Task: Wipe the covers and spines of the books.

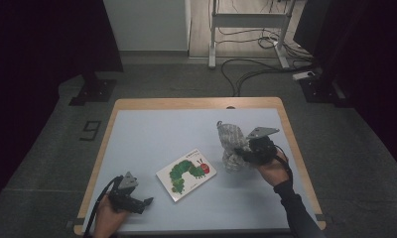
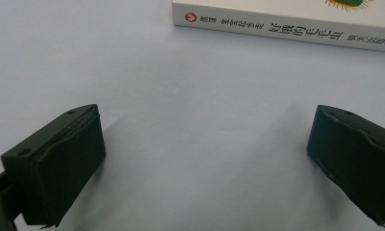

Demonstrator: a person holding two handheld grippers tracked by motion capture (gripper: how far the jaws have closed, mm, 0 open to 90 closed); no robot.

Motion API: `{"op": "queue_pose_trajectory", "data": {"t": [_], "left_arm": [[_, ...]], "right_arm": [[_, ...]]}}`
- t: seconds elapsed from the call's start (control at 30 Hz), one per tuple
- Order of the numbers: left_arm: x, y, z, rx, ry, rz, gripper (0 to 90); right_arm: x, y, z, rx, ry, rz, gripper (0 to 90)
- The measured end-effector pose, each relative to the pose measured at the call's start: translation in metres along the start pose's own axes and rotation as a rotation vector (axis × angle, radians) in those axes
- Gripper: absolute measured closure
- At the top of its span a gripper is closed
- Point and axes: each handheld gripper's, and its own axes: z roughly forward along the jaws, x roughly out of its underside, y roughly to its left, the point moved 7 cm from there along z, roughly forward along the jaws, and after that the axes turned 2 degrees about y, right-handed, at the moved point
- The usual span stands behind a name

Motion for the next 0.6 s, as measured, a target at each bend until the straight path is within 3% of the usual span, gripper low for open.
{"op": "queue_pose_trajectory", "data": {"t": [0.37,0.6], "left_arm": [[0.0,0.0,0.0,0.0,0.0,0.0,0.0],[0.0,0.0,0.0,0.0,-0.003,-0.003,0.0]], "right_arm": [[0.026,-0.033,-0.024,0.078,0.003,0.069,57.3],[0.042,-0.042,-0.023,0.103,0.022,0.086,57.3]]}}
